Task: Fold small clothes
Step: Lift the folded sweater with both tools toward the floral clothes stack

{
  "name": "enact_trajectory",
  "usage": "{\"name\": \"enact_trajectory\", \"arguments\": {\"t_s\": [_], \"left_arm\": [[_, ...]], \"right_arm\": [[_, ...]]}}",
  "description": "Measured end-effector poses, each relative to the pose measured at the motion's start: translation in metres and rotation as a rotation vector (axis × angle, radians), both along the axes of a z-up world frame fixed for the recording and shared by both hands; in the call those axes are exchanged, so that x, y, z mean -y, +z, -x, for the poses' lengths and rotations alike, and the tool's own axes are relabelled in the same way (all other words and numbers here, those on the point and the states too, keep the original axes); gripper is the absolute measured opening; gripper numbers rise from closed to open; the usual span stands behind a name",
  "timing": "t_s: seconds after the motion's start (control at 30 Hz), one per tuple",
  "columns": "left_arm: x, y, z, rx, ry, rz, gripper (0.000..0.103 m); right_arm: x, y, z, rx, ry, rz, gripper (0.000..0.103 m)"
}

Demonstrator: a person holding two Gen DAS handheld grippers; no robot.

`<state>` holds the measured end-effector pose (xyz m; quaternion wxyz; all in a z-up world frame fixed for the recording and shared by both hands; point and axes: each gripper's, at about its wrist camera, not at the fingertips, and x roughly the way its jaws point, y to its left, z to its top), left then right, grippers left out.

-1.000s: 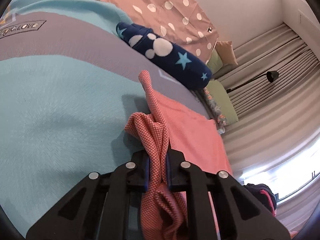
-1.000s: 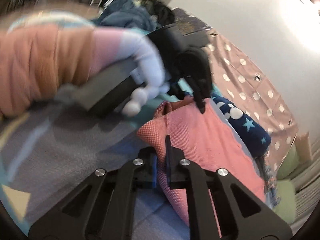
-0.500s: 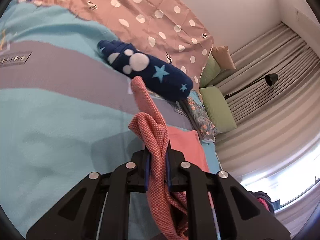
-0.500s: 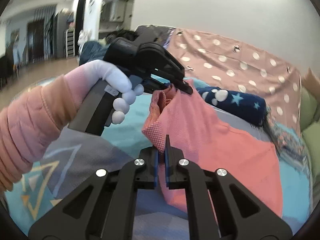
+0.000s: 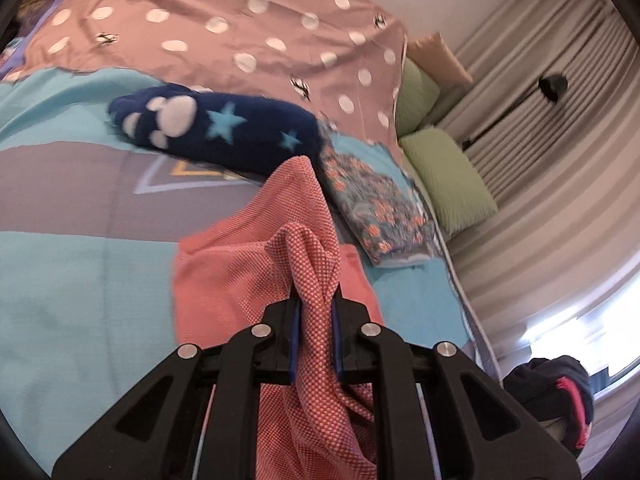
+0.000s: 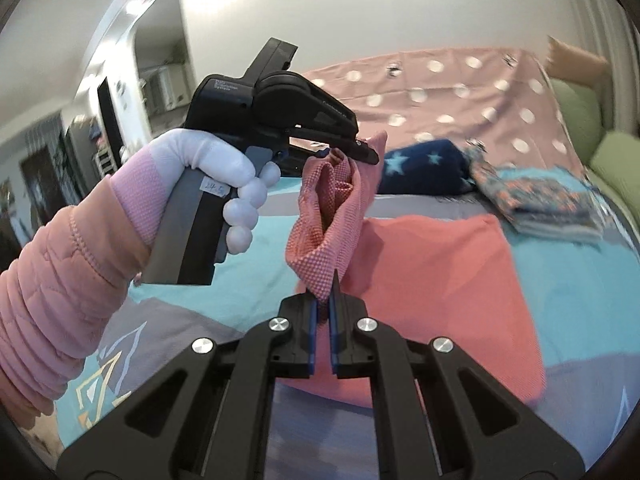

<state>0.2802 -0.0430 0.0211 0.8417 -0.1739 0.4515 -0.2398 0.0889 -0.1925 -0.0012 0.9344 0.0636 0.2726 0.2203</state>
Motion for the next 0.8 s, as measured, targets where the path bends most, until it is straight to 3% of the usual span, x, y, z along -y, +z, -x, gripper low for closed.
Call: {"name": "enact_trajectory", "arguments": {"t_s": [0.17,0.43,0.6,0.8], "left_arm": [[0.063,-0.013,-0.015,-0.009,-0.043,-0.124,0.012],[0.136,-0.043,-0.027,-0.053,-0.108,-0.244,0.012],[0.159,-0.058,-0.027,-0.056,-0.123,-0.343,0.013],[0.169,-0.066,-0.025,-0.034,-0.143,-0.384,0.014]], "right_arm": [[0.056,-0.017,-0.007,-0.069,-0.078,-0.104,0.005],[0.11,-0.043,-0.008,-0.144,-0.175,-0.176,0.005],[0.127,-0.066,-0.01,-0.23,-0.196,-0.236,0.005],[0.127,-0.068,-0.012,-0.237,-0.189,-0.24,0.005]]}}
